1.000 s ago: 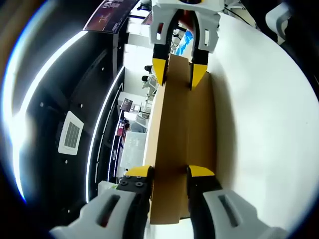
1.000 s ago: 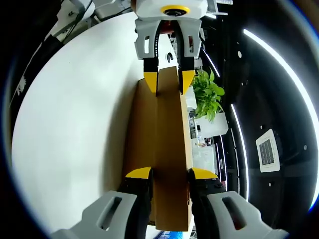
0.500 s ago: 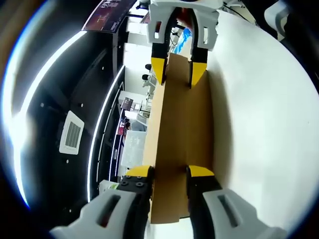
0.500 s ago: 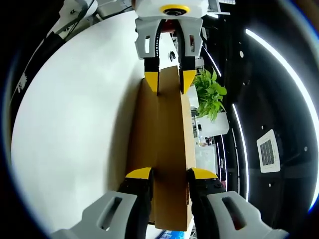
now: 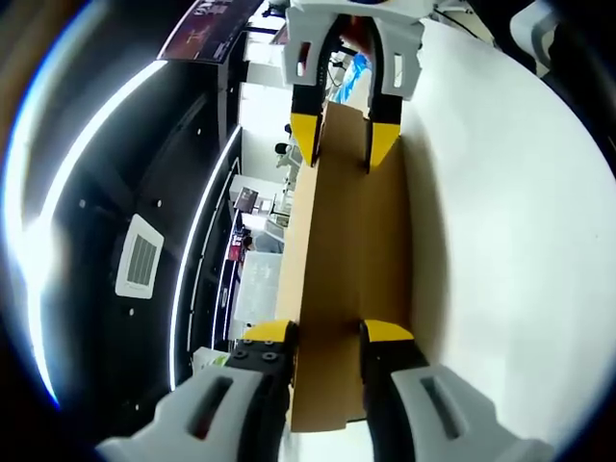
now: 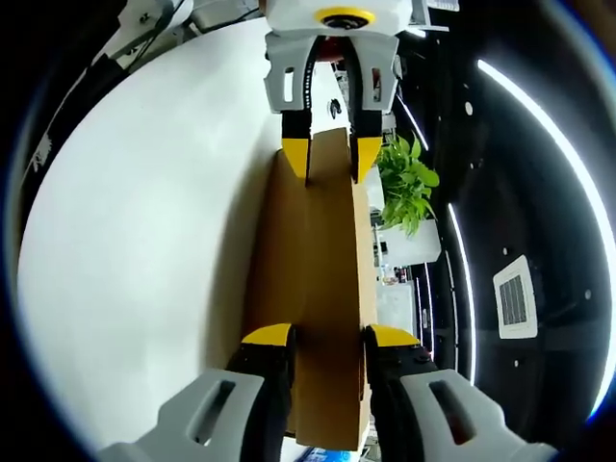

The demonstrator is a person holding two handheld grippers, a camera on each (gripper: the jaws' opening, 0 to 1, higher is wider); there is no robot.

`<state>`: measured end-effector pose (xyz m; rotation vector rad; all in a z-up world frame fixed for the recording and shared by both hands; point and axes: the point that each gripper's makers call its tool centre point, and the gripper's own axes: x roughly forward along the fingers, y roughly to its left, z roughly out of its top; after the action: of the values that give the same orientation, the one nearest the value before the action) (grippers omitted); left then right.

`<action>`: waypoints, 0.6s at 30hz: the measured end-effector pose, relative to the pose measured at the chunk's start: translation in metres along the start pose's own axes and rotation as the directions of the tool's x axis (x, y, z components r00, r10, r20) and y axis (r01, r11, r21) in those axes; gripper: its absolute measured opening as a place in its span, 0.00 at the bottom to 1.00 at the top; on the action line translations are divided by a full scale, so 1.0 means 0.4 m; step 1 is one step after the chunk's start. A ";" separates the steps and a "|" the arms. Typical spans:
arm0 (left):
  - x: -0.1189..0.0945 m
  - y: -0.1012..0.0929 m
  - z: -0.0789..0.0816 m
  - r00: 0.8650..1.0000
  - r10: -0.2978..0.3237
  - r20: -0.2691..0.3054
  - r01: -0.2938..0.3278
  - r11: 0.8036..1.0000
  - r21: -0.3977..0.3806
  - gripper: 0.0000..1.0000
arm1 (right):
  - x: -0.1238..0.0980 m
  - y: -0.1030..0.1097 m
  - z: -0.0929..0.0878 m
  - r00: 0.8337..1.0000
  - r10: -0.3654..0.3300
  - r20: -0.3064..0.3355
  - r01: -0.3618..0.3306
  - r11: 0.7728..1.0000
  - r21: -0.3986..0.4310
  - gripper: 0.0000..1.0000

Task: Operate the shoe box by opening the lid, removing the specified soft item, and placing it in the target area until the item is outside and the box remains undamaged.

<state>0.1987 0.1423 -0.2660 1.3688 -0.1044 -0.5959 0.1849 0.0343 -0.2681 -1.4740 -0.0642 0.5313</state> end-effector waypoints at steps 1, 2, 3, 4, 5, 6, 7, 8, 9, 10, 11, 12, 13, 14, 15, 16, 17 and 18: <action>0.000 0.000 0.000 1.000 -0.001 0.000 0.001 1.000 0.000 0.27 | 0.001 0.001 0.001 1.000 -0.001 0.001 0.001 1.000 -0.005 0.29; 0.000 0.000 0.000 1.000 -0.001 0.001 0.001 1.000 -0.002 0.27 | 0.003 0.002 0.002 1.000 -0.002 0.000 0.002 1.000 -0.018 0.29; 0.000 0.000 0.000 1.000 -0.001 0.001 0.001 1.000 -0.001 0.27 | 0.005 0.002 0.001 1.000 -0.002 -0.001 0.002 1.000 -0.021 0.29; -0.001 0.000 0.001 1.000 -0.002 0.002 0.002 1.000 -0.002 0.27 | 0.007 0.002 0.001 1.000 -0.003 -0.003 0.003 1.000 -0.029 0.29; -0.001 0.001 0.002 1.000 -0.003 0.001 0.003 1.000 -0.004 0.27 | 0.008 0.000 0.001 1.000 -0.007 -0.004 0.007 1.000 -0.022 0.29; -0.001 0.001 0.002 1.000 -0.003 0.001 0.003 1.000 -0.004 0.27 | 0.007 -0.001 0.001 1.000 -0.008 -0.003 0.007 1.000 -0.023 0.29; -0.001 0.001 0.002 1.000 -0.003 0.000 0.003 1.000 -0.004 0.27 | 0.007 -0.001 0.001 1.000 -0.009 0.000 0.009 1.000 -0.020 0.29; -0.001 0.000 0.003 1.000 -0.004 -0.001 0.004 1.000 -0.003 0.27 | 0.006 -0.002 0.001 1.000 -0.010 0.003 0.010 1.000 -0.014 0.29; -0.001 0.000 0.003 1.000 -0.004 -0.001 0.004 1.000 -0.004 0.27 | 0.005 -0.003 0.001 1.000 -0.010 0.007 0.010 1.000 -0.006 0.29; -0.001 0.000 0.003 1.000 -0.005 -0.003 0.005 1.000 -0.002 0.27 | 0.005 -0.004 0.000 1.000 -0.010 0.012 0.010 1.000 0.009 0.29; -0.001 0.000 0.003 1.000 -0.005 -0.004 0.005 1.000 -0.001 0.27 | 0.005 -0.005 -0.001 1.000 -0.011 0.012 0.011 1.000 0.010 0.29; 0.000 0.001 0.010 1.000 -0.012 0.005 0.012 1.000 -0.013 0.27 | 0.005 -0.004 -0.007 1.000 -0.014 0.003 0.013 1.000 0.007 0.29; 0.000 0.000 0.013 1.000 -0.013 0.005 0.013 1.000 -0.015 0.27 | 0.004 -0.004 -0.010 1.000 -0.016 0.000 0.016 1.000 0.008 0.29; 0.002 -0.001 0.017 1.000 -0.015 0.006 0.016 1.000 -0.014 0.27 | 0.003 -0.004 -0.013 1.000 -0.017 -0.002 0.017 1.000 0.009 0.29; 0.002 -0.002 0.020 1.000 -0.016 0.007 0.016 1.000 -0.012 0.27 | 0.001 -0.005 -0.016 1.000 -0.017 -0.004 0.018 1.000 0.008 0.29; 0.004 -0.004 0.027 1.000 -0.017 0.012 0.017 1.000 -0.013 0.27 | -0.003 -0.006 -0.023 1.000 -0.017 -0.009 0.018 1.000 0.011 0.29; 0.005 -0.005 0.035 1.000 -0.018 0.016 0.018 1.000 -0.012 0.27 | -0.007 -0.005 -0.030 1.000 -0.018 -0.013 0.018 1.000 0.013 0.29; 0.006 -0.006 0.039 1.000 -0.019 0.018 0.019 1.000 -0.012 0.27 | -0.009 -0.005 -0.034 1.000 -0.018 -0.016 0.019 1.000 0.014 0.29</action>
<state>0.1935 0.1273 -0.2653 1.3544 -0.1024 -0.6245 0.1870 0.0204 -0.2667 -1.4621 -0.0615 0.5044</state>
